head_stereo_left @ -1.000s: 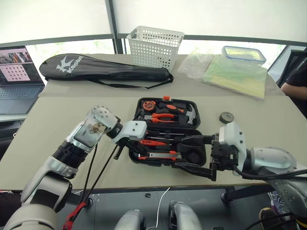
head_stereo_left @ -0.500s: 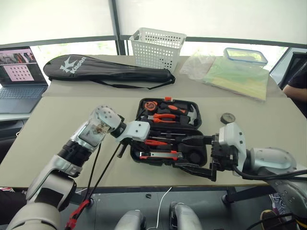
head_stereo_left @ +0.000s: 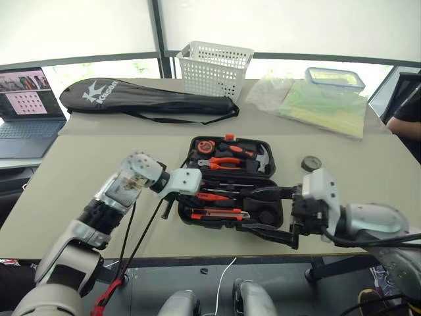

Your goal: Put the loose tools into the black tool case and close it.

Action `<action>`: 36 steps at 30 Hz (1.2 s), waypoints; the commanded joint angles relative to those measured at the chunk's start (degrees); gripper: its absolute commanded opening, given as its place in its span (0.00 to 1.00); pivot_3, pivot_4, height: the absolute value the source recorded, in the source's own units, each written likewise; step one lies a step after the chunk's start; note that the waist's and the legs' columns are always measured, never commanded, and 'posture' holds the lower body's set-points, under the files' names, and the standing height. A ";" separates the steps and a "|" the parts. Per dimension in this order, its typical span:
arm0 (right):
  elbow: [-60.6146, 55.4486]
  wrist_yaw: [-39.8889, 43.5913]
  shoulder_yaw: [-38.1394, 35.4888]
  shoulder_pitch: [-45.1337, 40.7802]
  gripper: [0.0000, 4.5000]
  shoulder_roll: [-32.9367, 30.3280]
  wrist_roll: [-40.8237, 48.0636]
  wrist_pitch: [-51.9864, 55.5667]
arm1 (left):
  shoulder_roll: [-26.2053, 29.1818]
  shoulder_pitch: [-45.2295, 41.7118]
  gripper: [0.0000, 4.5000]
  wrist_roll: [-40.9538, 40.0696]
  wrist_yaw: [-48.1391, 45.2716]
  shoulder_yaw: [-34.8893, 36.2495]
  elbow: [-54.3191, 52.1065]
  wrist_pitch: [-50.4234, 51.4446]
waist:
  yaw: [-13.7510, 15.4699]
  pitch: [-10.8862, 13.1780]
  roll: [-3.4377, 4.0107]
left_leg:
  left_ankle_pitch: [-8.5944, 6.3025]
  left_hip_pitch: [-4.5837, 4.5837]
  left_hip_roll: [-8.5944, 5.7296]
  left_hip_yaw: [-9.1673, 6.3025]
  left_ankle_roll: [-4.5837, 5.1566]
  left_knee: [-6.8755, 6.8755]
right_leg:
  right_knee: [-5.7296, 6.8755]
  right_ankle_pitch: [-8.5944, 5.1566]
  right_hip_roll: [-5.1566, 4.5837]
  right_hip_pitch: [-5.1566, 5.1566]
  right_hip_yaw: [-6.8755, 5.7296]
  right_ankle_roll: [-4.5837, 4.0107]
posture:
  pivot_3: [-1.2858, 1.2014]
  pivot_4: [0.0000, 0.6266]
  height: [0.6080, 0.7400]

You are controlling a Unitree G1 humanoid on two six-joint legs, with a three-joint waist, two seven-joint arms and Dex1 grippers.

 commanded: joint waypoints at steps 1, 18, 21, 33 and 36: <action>7.43 4.56 -7.83 1.91 1.00 -4.23 -1.64 -1.02 | 4.64 -0.87 0.22 -13.14 -0.02 13.07 -8.90 11.50 | -0.32 0.06 -0.07 | 0.00 -0.03 0.00 0.00 0.00 0.01 | -0.01 0.00 0.00 -0.06 -0.02 0.00 | 0.52 0.24 1.00; 82.69 5.68 22.02 -47.64 1.00 4.47 -44.01 -27.12 | 11.79 9.93 1.00 -27.26 9.76 24.92 -24.85 24.62 | -2.53 0.26 0.17 | 0.14 0.21 0.05 0.15 -0.30 -0.44 | -0.60 -0.01 -0.19 -0.03 0.15 -0.12 | 0.52 0.24 1.00; 89.76 6.49 24.68 -51.62 1.00 7.37 -48.07 -29.64 | 12.83 12.46 1.00 -28.36 11.62 26.18 -27.45 24.90 | -2.42 0.28 0.21 | 0.15 0.11 0.03 0.11 -0.33 -0.43 | -0.65 -0.01 -0.18 -0.10 -0.10 -0.13 | 0.52 0.24 1.00; 101.85 2.94 25.10 -57.19 0.41 11.24 -55.36 -33.40 | 14.48 13.62 1.00 -30.24 15.46 26.56 -28.50 23.70 | -2.76 0.32 0.28 | 0.24 0.25 0.02 0.01 -0.54 -0.42 | -0.62 0.04 -0.11 0.07 -0.20 -0.20 | 0.52 0.24 1.00; 101.92 3.89 23.96 -57.24 0.15 11.08 -54.94 -34.66 | 14.95 14.07 1.00 -29.63 14.82 25.51 -27.84 22.52 | -3.03 0.33 0.30 | 0.24 0.25 0.02 0.00 -0.54 -0.43 | -0.62 0.03 -0.12 0.08 -0.22 -0.20 | 0.52 0.24 1.00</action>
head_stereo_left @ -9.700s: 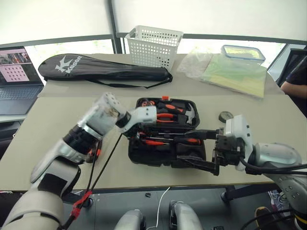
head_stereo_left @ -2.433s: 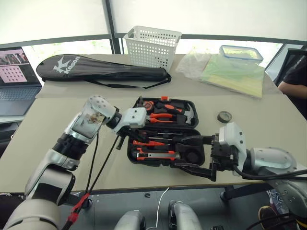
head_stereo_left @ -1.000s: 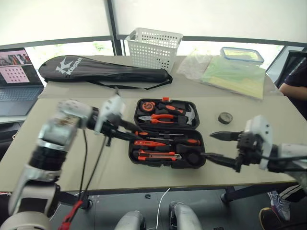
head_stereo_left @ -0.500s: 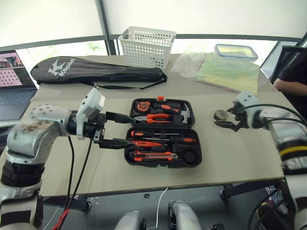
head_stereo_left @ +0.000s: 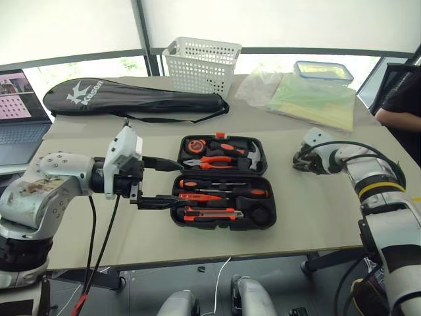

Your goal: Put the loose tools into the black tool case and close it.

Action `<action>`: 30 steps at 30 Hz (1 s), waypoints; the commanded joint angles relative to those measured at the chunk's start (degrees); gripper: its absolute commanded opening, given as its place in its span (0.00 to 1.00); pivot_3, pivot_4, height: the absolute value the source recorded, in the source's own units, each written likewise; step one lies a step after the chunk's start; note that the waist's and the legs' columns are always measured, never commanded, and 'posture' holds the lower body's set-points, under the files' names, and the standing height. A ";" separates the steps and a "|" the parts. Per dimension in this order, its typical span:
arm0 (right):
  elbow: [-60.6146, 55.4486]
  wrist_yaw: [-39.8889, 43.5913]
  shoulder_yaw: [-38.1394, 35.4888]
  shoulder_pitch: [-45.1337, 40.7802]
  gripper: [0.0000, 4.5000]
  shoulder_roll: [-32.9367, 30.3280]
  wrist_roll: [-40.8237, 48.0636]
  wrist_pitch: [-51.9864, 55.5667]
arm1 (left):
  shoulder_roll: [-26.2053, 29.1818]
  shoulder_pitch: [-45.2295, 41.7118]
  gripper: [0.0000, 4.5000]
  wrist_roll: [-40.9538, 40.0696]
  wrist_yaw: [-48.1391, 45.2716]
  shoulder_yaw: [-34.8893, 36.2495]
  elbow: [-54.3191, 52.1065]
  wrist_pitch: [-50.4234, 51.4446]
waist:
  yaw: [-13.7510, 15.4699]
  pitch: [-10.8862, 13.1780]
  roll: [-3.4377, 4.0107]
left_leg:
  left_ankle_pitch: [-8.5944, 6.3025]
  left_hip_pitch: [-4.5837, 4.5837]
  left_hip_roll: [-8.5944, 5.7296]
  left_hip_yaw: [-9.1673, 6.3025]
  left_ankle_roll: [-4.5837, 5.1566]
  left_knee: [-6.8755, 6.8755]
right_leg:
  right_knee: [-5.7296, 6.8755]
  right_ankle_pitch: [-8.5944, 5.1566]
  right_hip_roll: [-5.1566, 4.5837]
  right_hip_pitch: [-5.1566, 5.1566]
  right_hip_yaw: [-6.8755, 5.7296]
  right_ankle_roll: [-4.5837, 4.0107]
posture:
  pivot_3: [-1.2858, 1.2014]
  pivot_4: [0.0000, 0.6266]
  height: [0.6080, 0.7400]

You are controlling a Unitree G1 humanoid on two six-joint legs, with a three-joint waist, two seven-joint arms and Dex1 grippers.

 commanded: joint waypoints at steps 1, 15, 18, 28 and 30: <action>-0.29 1.57 -2.16 -0.99 0.08 -1.04 0.42 -2.42 | 0.94 0.23 1.00 -0.02 -0.97 0.06 -0.07 -2.15 | -0.21 0.02 0.03 | 0.00 0.00 0.00 0.00 0.00 0.00 | 0.00 0.00 0.00 0.00 -0.01 0.00 | 0.52 0.24 1.00; -75.03 34.05 -5.87 24.01 0.01 -14.41 27.60 25.31 | 2.50 1.59 1.00 5.09 -7.14 -6.64 2.45 -9.77 | 0.59 0.34 0.56 | -0.07 -0.14 0.13 -0.20 -0.09 0.04 | 0.02 -0.04 -0.04 -0.07 0.00 -0.06 | 0.52 0.24 1.00; -81.45 31.40 -3.27 27.26 0.01 -14.28 26.17 25.90 | 2.25 0.65 1.00 5.33 -7.49 -7.55 2.89 -10.17 | 0.90 0.34 0.54 | -0.07 -0.14 0.04 -0.20 -0.06 0.08 | 0.07 -0.02 -0.02 -0.07 0.08 -0.02 | 0.52 0.24 1.00; -82.55 29.10 2.89 30.76 0.01 -15.64 20.63 22.32 | 1.74 -0.57 1.00 6.63 -7.85 -8.81 3.93 -11.53 | 1.02 0.35 0.53 | -0.06 -0.17 0.00 -0.14 -0.05 0.08 | 0.21 -0.02 0.06 -0.19 0.01 -0.03 | 0.52 0.24 1.00; -82.41 29.69 4.52 31.46 0.18 -16.90 18.38 20.27 | 1.48 -0.85 1.00 6.77 -7.56 -8.81 3.98 -11.60 | 1.14 0.35 0.52 | -0.06 -0.17 0.00 -0.14 -0.05 0.08 | 0.25 -0.02 0.05 -0.20 0.01 -0.03 | 0.52 0.24 1.00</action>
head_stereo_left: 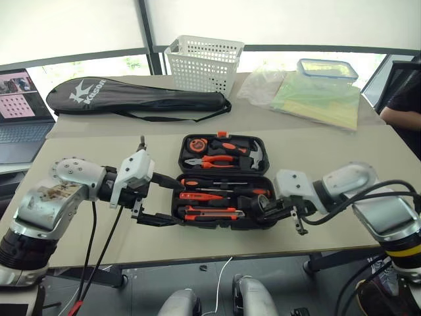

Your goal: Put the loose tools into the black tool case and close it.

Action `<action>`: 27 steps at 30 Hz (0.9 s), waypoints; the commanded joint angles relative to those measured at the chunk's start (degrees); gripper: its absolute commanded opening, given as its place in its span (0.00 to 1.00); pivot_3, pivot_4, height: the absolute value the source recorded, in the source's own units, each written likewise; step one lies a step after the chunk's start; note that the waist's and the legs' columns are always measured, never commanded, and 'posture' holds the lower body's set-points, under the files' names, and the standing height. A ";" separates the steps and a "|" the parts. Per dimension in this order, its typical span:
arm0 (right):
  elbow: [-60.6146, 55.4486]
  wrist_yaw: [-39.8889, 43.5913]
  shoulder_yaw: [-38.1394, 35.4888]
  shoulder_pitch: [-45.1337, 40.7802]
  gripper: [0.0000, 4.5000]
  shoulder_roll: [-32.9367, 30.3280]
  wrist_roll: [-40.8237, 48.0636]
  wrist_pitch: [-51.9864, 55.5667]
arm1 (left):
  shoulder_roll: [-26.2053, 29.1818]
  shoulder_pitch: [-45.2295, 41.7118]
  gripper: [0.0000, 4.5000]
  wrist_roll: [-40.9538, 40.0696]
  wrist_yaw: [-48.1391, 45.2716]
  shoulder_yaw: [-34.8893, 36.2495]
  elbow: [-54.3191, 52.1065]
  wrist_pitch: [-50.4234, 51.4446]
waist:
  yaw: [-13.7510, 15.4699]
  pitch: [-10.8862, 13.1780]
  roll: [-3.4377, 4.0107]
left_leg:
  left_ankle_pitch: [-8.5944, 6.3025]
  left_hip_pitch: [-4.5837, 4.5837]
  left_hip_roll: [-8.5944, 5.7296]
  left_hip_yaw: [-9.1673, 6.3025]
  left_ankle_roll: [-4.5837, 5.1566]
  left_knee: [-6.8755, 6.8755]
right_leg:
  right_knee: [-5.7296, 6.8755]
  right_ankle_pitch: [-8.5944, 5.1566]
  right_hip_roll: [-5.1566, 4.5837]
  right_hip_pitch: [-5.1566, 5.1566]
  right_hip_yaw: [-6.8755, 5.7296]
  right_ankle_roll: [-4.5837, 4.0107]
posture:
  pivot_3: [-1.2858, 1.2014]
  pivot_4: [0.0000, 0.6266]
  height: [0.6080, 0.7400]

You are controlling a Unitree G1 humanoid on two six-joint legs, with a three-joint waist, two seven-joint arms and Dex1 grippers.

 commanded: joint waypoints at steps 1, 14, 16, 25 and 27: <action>-0.85 1.05 1.71 0.70 0.23 -2.20 -3.24 -3.95 | -0.31 -1.40 1.00 0.03 0.04 0.67 -0.37 -1.38 | 0.06 0.00 0.00 | 0.00 0.00 0.00 0.00 0.00 0.00 | 0.01 0.00 0.00 0.00 0.00 0.00 | 0.52 0.24 1.00; -1.96 -0.81 -7.44 -4.15 0.61 -1.29 6.42 5.94 | 0.09 0.05 1.00 1.69 2.93 1.60 1.49 -1.42 | 0.19 0.01 -0.02 | 0.00 -0.01 0.01 0.01 0.00 0.00 | 0.02 -0.01 0.00 -0.05 0.03 -0.02 | 0.52 0.24 1.00; 1.10 -5.11 -11.86 -4.11 0.61 -0.29 7.24 7.84 | -0.08 1.58 1.00 3.67 6.27 3.04 4.93 -1.78 | 0.23 0.01 -0.02 | 0.00 0.00 0.00 0.03 0.00 0.01 | 0.03 -0.01 0.00 -0.04 0.05 -0.02 | 0.52 0.24 1.00; 14.37 -19.23 -19.33 2.59 0.06 2.85 3.29 4.22 | -3.64 5.25 0.59 14.28 16.70 3.59 20.13 -11.74 | 0.85 0.00 -0.03 | 0.00 -0.05 -0.01 0.05 0.01 -0.02 | 0.17 -0.01 0.02 -0.11 0.03 -0.02 | 0.52 0.24 1.00; 17.41 -21.25 -18.19 3.52 0.00 4.19 1.28 0.32 | -6.00 4.27 0.43 16.16 18.26 2.21 22.61 -13.21 | 0.97 0.01 -0.03 | 0.01 -0.03 -0.06 0.14 0.01 -0.01 | 0.15 0.00 -0.01 -0.10 0.07 -0.01 | 0.52 0.24 1.00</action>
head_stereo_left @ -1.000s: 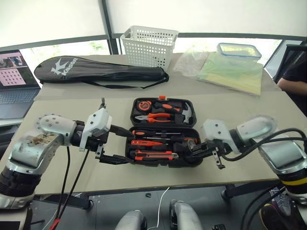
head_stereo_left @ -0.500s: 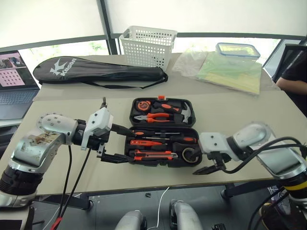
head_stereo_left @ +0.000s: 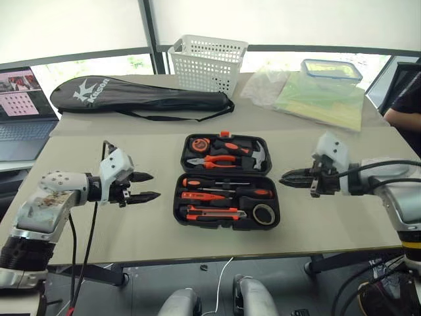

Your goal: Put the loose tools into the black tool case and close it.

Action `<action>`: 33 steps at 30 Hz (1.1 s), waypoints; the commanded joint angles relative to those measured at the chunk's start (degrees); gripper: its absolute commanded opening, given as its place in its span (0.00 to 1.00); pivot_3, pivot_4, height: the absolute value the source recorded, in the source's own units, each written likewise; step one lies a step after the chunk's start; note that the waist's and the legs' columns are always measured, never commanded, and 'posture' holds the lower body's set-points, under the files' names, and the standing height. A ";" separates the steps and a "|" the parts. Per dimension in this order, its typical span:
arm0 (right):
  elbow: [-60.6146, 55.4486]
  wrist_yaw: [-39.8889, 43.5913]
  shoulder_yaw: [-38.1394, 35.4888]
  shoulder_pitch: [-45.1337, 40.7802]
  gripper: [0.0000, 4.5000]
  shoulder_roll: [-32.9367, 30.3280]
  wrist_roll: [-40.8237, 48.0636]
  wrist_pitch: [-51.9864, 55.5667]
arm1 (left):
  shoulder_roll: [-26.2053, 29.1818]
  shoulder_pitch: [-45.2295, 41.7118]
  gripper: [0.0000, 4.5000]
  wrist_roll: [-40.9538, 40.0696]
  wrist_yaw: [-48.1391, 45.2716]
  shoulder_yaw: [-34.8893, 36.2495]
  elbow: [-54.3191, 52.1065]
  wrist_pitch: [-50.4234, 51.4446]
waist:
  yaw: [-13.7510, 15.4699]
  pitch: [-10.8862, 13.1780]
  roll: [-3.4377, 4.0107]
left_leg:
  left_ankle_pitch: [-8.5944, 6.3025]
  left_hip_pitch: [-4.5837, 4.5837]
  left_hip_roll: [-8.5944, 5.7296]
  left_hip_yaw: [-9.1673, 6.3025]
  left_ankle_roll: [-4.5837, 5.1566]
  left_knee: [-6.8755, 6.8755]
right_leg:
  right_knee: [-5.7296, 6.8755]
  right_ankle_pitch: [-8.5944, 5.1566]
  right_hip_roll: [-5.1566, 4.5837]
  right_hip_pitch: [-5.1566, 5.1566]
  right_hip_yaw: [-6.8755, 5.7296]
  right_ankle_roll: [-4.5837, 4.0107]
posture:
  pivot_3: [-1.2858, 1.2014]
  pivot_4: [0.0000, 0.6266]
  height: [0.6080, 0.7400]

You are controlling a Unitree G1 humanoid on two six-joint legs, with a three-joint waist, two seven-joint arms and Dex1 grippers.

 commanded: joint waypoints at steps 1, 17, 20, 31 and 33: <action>4.80 -3.81 0.41 1.05 0.00 1.74 -4.22 -8.55 | -3.94 -1.85 0.34 3.55 3.12 -2.35 3.82 -4.14 | 0.06 0.00 0.01 | 0.00 0.00 -0.01 0.03 0.00 0.01 | 0.01 0.00 0.00 -0.01 0.02 0.01 | 0.52 0.24 1.00; -1.49 1.69 5.31 7.62 0.00 4.76 -6.63 -27.48 | -8.71 2.92 0.01 0.99 -5.31 -8.10 -7.79 -2.41 | -0.64 0.00 -0.01 | 0.01 -0.02 0.06 0.06 0.01 -0.04 | 0.28 0.00 0.03 -0.14 0.08 0.01 | 0.52 0.24 1.00; -4.17 2.51 3.79 10.70 0.00 3.27 -5.74 -27.53 | -7.42 4.84 0.01 1.21 -6.01 -7.90 -9.92 -2.12 | -0.64 0.00 -0.01 | 0.01 -0.05 0.07 0.07 0.01 -0.04 | 0.30 -0.01 0.03 -0.19 0.11 0.01 | 0.52 0.24 1.00; -12.59 1.89 -1.29 20.71 0.00 0.71 -4.35 -25.64 | -2.93 13.51 0.01 1.59 -5.20 -3.64 -14.14 -3.24 | -0.43 0.00 -0.01 | 0.00 -0.02 0.11 0.08 0.01 -0.06 | 0.27 -0.03 0.03 -0.21 0.20 -0.02 | 0.52 0.24 1.00; -12.14 0.84 -2.13 22.35 0.00 0.06 -5.32 -26.02 | -1.74 15.23 0.01 1.88 -4.74 -2.61 -14.30 -3.40 | -0.46 0.00 -0.01 | 0.00 -0.02 0.11 0.09 0.01 -0.07 | 0.25 -0.03 0.03 -0.21 0.21 -0.02 | 0.52 0.24 1.00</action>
